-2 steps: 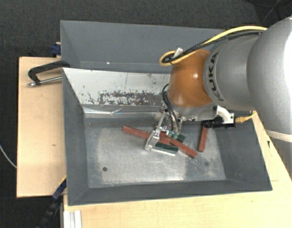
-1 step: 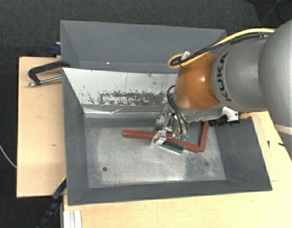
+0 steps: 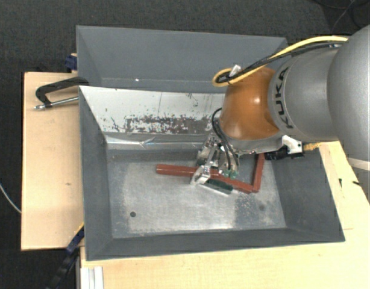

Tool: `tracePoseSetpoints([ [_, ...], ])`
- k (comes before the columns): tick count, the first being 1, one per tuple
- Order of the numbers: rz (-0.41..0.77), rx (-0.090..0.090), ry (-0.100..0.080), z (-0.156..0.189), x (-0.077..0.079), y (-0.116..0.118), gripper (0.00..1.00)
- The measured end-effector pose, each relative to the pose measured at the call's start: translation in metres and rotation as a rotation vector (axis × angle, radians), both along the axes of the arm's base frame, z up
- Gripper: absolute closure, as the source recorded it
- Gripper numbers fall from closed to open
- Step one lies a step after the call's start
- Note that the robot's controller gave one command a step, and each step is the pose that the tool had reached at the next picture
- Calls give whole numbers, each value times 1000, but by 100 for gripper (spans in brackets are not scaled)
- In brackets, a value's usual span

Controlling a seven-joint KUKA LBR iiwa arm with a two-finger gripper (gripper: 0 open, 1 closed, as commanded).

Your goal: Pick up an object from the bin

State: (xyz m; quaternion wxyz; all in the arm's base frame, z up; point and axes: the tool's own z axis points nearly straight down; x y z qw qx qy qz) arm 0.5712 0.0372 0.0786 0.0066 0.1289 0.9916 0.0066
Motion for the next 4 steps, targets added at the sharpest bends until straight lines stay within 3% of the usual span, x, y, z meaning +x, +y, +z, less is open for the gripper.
tracePoseSetpoints([
  [2,2,-9,11,7,-3,-2,100],
  [4,1,-10,7,22,-1,-1,100],
])
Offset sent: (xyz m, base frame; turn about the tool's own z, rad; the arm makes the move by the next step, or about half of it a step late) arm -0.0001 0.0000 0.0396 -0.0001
